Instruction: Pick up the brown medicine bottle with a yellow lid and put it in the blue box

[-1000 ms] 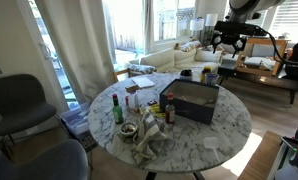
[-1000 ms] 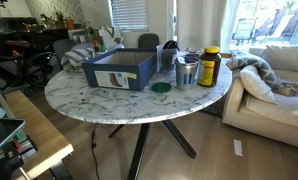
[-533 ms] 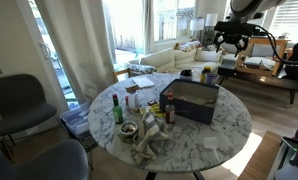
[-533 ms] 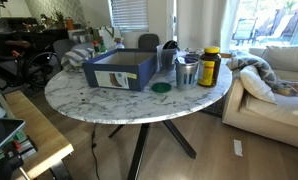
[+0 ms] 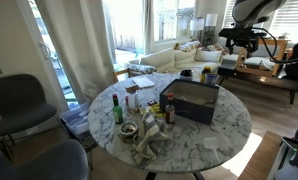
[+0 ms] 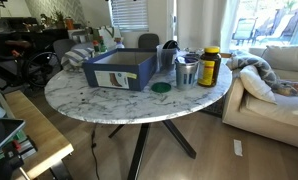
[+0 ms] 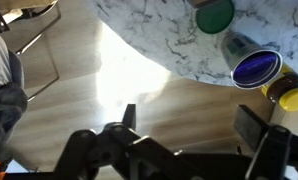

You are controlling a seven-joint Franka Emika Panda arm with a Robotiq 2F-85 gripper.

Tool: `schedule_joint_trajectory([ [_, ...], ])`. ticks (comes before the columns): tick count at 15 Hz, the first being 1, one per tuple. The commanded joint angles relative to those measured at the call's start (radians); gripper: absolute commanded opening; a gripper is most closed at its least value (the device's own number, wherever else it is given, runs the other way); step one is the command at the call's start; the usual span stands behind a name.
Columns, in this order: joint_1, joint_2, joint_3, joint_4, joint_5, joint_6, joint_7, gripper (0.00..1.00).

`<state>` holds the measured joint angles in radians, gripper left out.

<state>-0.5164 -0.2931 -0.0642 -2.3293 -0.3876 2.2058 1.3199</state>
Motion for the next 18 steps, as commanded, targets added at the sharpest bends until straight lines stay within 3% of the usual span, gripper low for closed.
schedule_joint_trajectory([
  [1,0.054,0.007,-0.049,0.013,-0.014,-0.015,0.011,1.0],
  [3,0.059,0.012,-0.05,0.022,-0.013,-0.02,0.013,1.0],
  [5,0.075,0.033,-0.069,0.034,0.009,-0.013,-0.064,1.0],
  [8,0.114,0.157,-0.171,0.101,0.081,0.061,-0.325,1.0],
  [9,0.173,0.209,-0.251,0.133,0.12,0.078,-0.399,1.0],
  [11,0.219,0.286,-0.328,0.191,0.251,0.069,-0.555,1.0],
  [15,0.129,0.483,-0.332,0.394,0.507,-0.027,-0.87,1.0],
  [17,0.099,0.552,-0.335,0.476,0.543,-0.044,-0.948,1.0],
  [18,0.09,0.587,-0.344,0.517,0.527,-0.04,-0.927,1.0],
])
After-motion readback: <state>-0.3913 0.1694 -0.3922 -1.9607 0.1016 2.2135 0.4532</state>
